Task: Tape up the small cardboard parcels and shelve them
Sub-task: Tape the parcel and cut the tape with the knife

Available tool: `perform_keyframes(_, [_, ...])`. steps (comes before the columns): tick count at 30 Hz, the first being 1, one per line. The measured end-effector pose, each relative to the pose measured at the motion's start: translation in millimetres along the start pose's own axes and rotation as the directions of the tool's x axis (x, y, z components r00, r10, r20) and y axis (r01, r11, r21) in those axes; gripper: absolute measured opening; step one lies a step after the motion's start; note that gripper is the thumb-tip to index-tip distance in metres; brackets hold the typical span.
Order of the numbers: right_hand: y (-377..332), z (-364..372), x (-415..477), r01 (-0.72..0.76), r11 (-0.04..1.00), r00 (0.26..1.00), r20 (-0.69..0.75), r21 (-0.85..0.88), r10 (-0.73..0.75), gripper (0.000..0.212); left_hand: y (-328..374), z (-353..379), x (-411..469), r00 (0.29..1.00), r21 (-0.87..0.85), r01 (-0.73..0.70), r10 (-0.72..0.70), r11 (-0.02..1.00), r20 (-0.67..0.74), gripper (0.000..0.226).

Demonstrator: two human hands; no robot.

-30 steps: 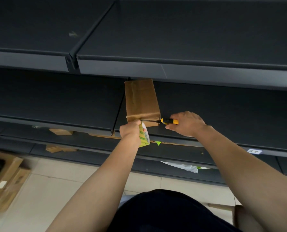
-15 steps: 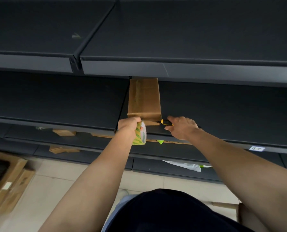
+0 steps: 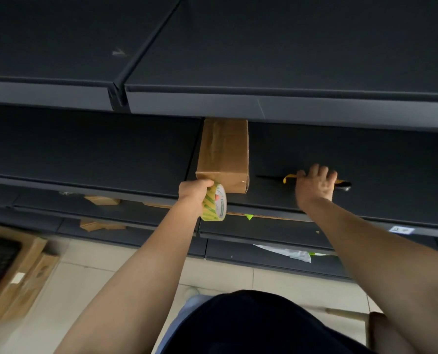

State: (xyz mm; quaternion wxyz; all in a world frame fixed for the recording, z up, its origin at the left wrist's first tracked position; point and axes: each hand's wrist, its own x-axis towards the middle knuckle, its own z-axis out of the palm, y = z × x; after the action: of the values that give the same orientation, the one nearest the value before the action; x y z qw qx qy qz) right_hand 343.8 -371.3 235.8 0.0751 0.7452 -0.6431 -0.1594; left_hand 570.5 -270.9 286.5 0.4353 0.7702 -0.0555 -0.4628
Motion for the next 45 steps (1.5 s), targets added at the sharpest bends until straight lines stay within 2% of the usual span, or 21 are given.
perform_keyframes(3, [-3,2,6,-0.09,0.995,0.996,0.003,0.038,0.09,0.046,0,-1,1,1.0,0.015,-0.007,0.007,1.0,0.0,0.013])
perform_keyframes(5, [-6,0,6,-0.128,0.984,0.991,-0.016,0.125,0.131,0.048,0,-1,1,1.0,0.037,-0.015,0.015,0.999,-0.012,0.016])
perform_keyframes(7, [-19,-8,-1,-0.097,0.947,0.986,-0.099,0.306,0.133,0.049,0,0,2,0.999,0.055,-0.02,0.021,0.998,-0.028,0.016])
perform_keyframes(9, [-41,-26,-16,0.039,0.839,0.966,-0.236,0.543,0.108,0.047,1,2,3,0.999,0.062,-0.018,0.021,0.998,-0.034,0.016])
perform_keyframes(11, [-69,-44,-31,0.29,0.707,0.916,-0.401,0.645,-0.011,0.041,1,2,4,0.999,0.081,-0.024,0.026,0.996,-0.032,0.016])
perform_keyframes(13, [-92,-57,-40,0.493,0.653,0.855,-0.458,0.575,-0.243,0.043,2,1,5,0.999,0.104,-0.032,0.035,0.994,-0.027,0.016])
perform_keyframes(15, [-101,-62,-37,0.556,0.667,0.83,-0.371,0.496,-0.417,0.047,3,-2,7,0.999,0.14,-0.042,0.045,0.989,-0.014,0.016])
perform_keyframes(18, [-99,-55,-28,0.572,0.701,0.819,-0.348,0.427,-0.457,0.05,7,-7,10,0.999,0.197,-0.048,0.045,0.979,0.018,0.018])
perform_keyframes(23, [-101,-52,-28,0.581,0.68,0.812,-0.376,0.448,-0.446,0.05,9,-10,10,0.996,0.301,-0.088,0.08,0.95,0.037,0.025])
perform_keyframes(28, [-95,-47,-26,0.559,0.671,0.827,-0.39,0.487,-0.406,0.052,4,-23,22,0.989,0.44,-0.127,0.146,0.889,-0.009,0.023])
perform_keyframes(32, [-94,-47,-25,0.544,0.641,0.838,-0.398,0.542,-0.374,0.052,-2,-31,23,0.992,0.314,-0.09,0.058,0.945,0.111,0.027])
perform_keyframes(36, [-94,-51,-33,0.542,0.617,0.838,-0.419,0.57,-0.35,0.048,-4,-35,16,0.974,0.152,-0.059,0.023,0.987,0.227,0.006])
perform_keyframes(38, [-97,-54,-46,0.53,0.598,0.827,-0.523,0.602,-0.207,0.036,-7,-39,15,0.969,0.092,-0.057,0.032,0.994,0.246,0.006])
perform_keyframes(40, [-102,-58,-65,0.514,0.53,0.803,-0.596,0.675,-0.018,0.016,-9,-41,14,0.966,0.057,-0.07,0.054,0.996,0.254,0.007])
perform_keyframes(41, [-104,-60,-76,0.493,0.473,0.828,-0.561,0.73,0.005,0.022,-11,-42,14,0.964,0.032,-0.07,0.06,0.997,0.261,0.007])
perform_keyframes(43, [-108,-63,-94,0.359,0.378,0.933,-0.321,0.853,-0.161,0.042,-14,-41,13,0.959,-0.031,-0.058,0.064,0.998,0.275,0.005])
perform_keyframes(44, [-111,-64,-100,0.26,0.358,0.944,-0.158,0.897,-0.29,0.046,-15,-40,12,0.959,-0.05,-0.055,0.067,0.997,0.277,0.006])
perform_keyframes(45, [-112,-63,-105,0.151,0.333,0.916,-0.006,0.931,-0.4,0.046,-16,-39,11,0.958,-0.056,-0.058,0.071,0.997,0.277,0.006])
